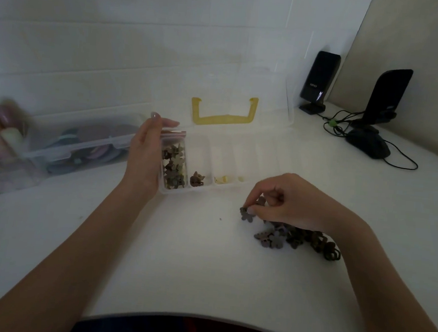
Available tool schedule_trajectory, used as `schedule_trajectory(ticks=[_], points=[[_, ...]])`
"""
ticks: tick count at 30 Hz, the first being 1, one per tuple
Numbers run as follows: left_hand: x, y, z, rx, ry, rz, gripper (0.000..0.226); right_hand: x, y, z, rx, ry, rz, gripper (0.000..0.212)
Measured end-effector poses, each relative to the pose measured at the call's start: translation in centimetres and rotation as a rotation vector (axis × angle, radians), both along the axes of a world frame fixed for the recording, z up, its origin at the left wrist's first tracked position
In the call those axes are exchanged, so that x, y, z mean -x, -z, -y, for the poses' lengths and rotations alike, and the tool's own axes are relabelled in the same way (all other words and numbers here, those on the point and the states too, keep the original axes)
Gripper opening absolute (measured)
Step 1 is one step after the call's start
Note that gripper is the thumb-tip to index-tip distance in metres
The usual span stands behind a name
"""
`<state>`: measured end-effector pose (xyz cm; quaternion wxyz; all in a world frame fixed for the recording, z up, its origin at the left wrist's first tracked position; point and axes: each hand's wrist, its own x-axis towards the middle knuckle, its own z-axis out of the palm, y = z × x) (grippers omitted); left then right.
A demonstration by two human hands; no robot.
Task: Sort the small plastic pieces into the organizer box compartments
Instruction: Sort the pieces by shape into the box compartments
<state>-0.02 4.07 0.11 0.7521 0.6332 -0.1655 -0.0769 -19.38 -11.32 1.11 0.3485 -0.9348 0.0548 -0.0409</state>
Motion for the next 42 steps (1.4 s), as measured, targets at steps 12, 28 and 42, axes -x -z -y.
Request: schedule_trajectory(ticks=[12,28,42], points=[[0.0,0.0,-0.1,0.03,0.031,-0.015,0.04,-3.6,-2.8,-3.5,-0.038,-0.049,0.396,0.007],[-0.7,0.5,-0.2,0.102,0.109,-0.055,0.036,-9.9,-2.3,-6.8,0.363,0.12,0.305,0.013],[-0.8,0.8,0.1,0.136,0.11,-0.104,0.038,1.6,0.3,2.5,0.081,0.257,0.301,0.017]])
